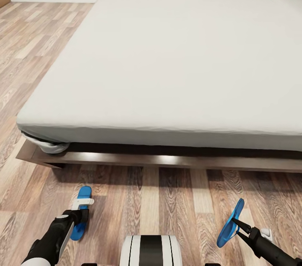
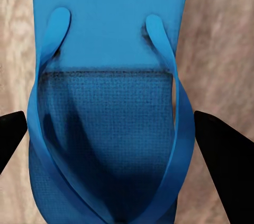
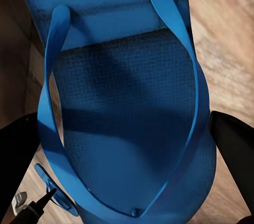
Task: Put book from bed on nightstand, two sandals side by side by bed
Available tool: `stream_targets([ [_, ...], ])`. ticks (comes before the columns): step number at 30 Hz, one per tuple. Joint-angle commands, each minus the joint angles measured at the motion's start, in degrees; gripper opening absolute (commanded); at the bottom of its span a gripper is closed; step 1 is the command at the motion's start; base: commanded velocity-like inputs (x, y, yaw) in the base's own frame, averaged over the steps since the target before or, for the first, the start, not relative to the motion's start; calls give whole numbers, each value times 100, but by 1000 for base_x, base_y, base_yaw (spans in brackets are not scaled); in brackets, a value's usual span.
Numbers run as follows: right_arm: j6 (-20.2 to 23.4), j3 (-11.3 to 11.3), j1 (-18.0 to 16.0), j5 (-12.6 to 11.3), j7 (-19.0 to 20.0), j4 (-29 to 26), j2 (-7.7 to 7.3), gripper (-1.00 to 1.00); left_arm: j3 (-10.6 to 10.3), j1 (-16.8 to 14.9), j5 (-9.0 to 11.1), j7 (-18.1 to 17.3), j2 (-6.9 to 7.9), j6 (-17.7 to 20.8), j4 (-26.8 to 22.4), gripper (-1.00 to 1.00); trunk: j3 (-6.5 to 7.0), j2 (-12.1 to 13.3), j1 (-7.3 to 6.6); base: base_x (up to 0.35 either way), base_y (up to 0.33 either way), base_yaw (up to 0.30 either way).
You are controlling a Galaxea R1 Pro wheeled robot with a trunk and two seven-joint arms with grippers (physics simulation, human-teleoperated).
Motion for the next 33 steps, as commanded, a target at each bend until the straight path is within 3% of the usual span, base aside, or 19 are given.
stream_targets([
  [1,35,-11,-2,-16,14,3,0,-100,33,-2,-57,-53,-1,20,-11,-100,-3,-1,-1,0,0,0],
  [33,35,-11,-2,-16,14,0,0,-100,77,-2,-43,-53,14,-146,0,-100,-3,-1,-1,0,34,0],
])
